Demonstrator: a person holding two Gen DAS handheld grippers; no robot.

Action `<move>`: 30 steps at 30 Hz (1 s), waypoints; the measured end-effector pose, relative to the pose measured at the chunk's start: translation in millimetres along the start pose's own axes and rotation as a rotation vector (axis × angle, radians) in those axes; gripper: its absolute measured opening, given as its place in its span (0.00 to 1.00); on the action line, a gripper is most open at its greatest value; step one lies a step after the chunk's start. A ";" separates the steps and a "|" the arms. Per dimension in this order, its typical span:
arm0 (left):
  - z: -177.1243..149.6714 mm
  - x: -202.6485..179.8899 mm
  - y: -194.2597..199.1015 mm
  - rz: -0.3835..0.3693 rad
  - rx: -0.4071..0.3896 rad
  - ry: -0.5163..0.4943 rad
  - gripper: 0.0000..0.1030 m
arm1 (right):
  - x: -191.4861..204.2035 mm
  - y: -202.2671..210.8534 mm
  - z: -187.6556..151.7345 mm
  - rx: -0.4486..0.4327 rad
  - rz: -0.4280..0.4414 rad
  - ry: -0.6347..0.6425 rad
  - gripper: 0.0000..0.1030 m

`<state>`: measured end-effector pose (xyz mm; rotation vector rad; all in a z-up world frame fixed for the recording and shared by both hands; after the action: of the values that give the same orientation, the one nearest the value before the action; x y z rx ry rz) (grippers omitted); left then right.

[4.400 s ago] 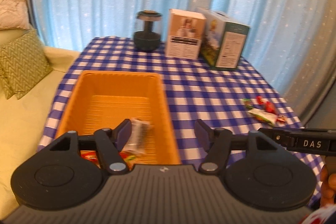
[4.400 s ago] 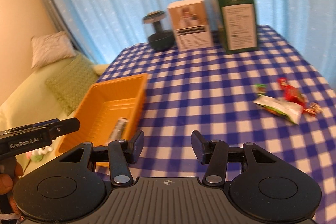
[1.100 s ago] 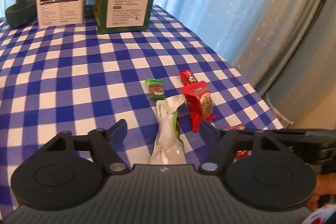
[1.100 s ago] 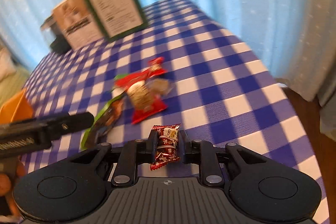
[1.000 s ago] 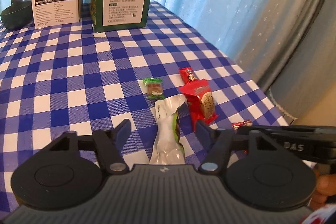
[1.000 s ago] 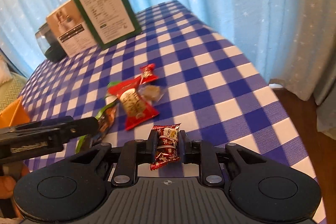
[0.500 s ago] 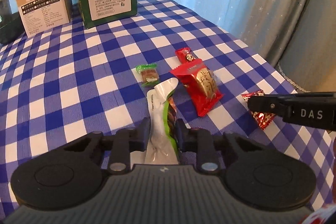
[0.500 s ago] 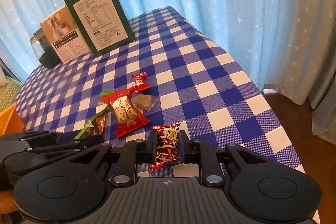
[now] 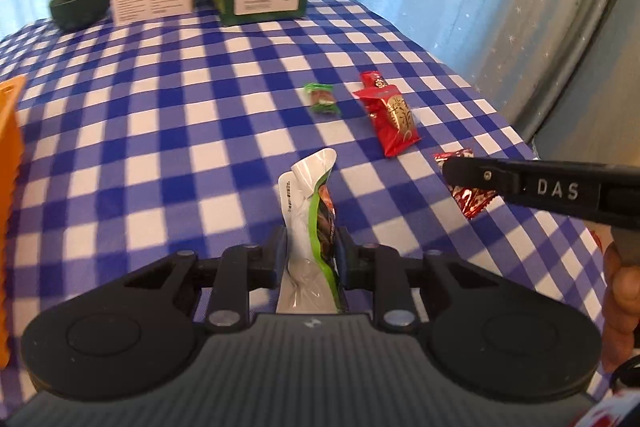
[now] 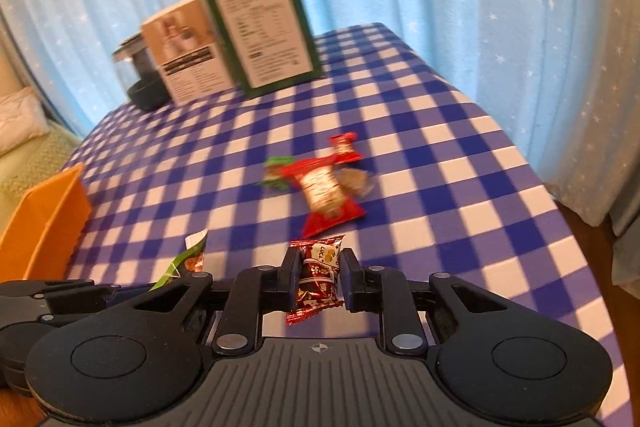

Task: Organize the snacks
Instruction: 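Carry the pouch and the candy in both tools over the orange tray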

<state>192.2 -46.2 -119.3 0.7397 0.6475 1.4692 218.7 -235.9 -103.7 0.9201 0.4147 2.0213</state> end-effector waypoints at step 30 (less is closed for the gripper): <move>-69.3 133.3 183.1 0.147 -0.098 0.224 0.22 | 190.4 81.1 -60.0 -0.031 0.112 0.172 0.21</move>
<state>24.6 83.6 -13.6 0.5602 0.6967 1.7230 59.0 -125.4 -10.4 0.7680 0.4327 2.2126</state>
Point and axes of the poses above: each gripper's, at about its wrist camera, not at the fingertips, and y roughly against the way its jaws point, x to its left, z to its top, the point moved 2 cm from there along -y, roughly the way its jaws point, and after that the axes turned 15 degrees about z, right-handed, at the moved point
